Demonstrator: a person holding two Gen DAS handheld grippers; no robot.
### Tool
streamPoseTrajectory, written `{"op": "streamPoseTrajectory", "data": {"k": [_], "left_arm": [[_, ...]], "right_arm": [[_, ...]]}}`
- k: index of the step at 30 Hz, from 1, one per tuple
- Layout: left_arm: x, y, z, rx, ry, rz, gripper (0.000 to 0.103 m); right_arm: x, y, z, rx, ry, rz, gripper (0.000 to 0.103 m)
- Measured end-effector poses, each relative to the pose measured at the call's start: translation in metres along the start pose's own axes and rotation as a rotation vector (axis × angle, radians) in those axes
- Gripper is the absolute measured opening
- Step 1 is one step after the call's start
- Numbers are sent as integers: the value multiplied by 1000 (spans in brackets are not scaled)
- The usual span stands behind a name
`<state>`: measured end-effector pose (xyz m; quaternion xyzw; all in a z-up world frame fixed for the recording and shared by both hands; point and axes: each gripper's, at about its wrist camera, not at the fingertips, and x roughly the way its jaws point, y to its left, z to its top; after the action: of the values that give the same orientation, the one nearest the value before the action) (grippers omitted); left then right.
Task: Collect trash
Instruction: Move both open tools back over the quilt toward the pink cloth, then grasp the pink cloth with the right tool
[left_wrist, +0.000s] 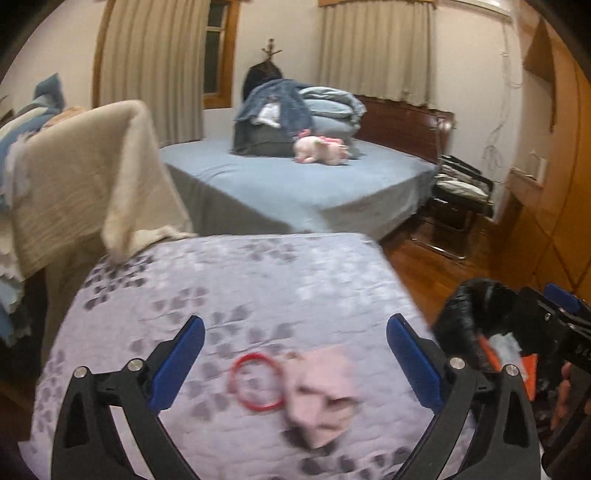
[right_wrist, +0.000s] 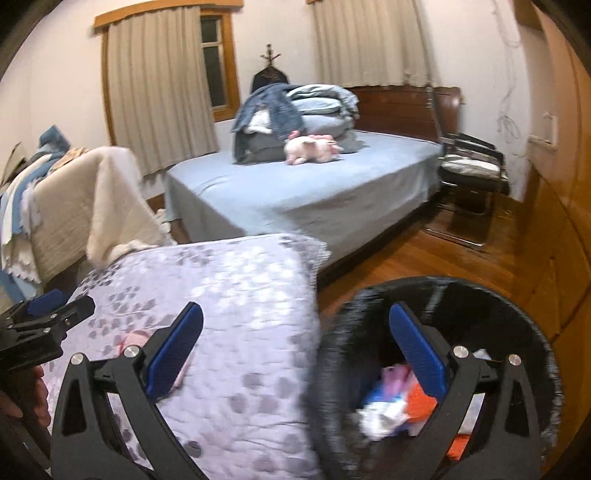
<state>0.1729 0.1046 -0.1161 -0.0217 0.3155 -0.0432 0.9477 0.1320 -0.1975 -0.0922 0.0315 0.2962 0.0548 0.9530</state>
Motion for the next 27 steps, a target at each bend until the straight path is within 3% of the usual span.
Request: {"op": "streamPoseTrajectory", "data": {"k": [13,27], "left_arm": [[1,68,-37,-43,4,98,97],[20,100,-55,-80,45,127,97]], "right_arm": [[47,99,-36,-107,70,122,98],[94,138,-64,-154,182,158,98]]}}
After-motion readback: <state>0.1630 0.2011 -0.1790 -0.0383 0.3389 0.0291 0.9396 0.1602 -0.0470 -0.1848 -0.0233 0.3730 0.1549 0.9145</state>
